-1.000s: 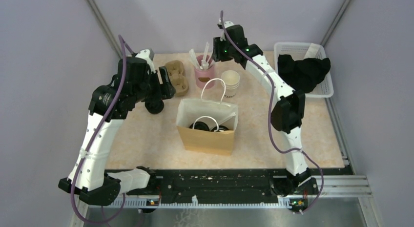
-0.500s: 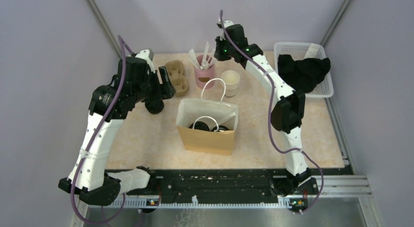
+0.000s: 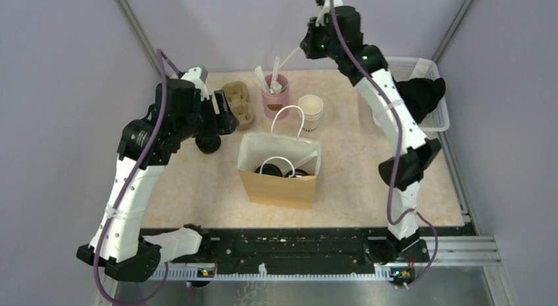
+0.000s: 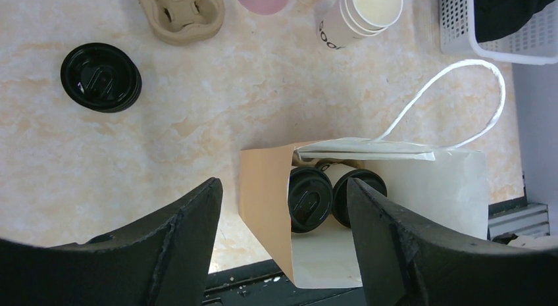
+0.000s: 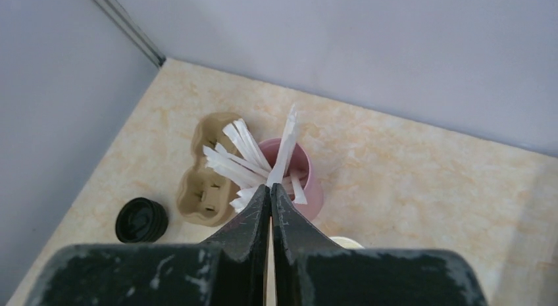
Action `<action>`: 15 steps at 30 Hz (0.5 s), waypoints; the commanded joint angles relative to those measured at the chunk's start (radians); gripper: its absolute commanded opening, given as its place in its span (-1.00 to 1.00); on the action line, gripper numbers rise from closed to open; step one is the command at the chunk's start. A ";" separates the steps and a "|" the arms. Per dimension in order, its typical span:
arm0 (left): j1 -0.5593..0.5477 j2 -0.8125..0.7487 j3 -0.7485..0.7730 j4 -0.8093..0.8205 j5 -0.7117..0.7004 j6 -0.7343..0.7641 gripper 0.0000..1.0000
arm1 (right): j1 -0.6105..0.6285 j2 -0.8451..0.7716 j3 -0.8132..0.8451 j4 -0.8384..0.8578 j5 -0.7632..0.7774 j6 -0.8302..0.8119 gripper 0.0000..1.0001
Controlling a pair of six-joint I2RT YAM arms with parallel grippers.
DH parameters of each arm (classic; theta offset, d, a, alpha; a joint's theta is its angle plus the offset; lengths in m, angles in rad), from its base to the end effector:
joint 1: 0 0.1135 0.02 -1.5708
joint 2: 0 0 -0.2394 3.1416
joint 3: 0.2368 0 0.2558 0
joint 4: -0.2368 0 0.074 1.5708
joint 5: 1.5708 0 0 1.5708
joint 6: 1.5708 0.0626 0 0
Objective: Pack the takeout coffee
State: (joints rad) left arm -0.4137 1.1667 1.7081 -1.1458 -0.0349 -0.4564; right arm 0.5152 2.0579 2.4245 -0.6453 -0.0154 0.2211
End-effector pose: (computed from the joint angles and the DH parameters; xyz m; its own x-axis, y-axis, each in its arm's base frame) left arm 0.2027 -0.0866 0.4356 -0.6325 -0.2033 -0.7474 0.1077 0.9325 -0.3448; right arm 0.4120 0.2344 0.4326 -0.3444 0.0570 -0.9371 -0.4407 0.8715 0.2150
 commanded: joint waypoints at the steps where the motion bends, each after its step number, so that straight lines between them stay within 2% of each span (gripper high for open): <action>1: 0.000 -0.030 -0.021 0.093 0.030 0.036 0.53 | 0.004 -0.283 0.006 -0.063 0.042 -0.001 -1.00; 4: 0.000 -0.037 -0.034 0.116 0.030 0.042 0.54 | 0.004 -0.456 -0.132 -0.084 -0.051 -0.022 -1.00; 8: 0.000 -0.049 -0.062 0.141 0.063 0.042 0.54 | 0.005 -0.668 -0.291 -0.080 -0.282 -0.033 -1.00; 15: 0.000 -0.065 -0.092 0.155 0.085 0.036 0.54 | 0.006 -0.818 -0.359 -0.275 -0.461 0.005 -1.00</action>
State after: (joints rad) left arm -0.4137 1.1275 1.6310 -1.0485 0.0242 -0.4316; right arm 0.5167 1.2285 2.1128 -0.7551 -0.3237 0.2142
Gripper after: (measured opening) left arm 0.769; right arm 0.005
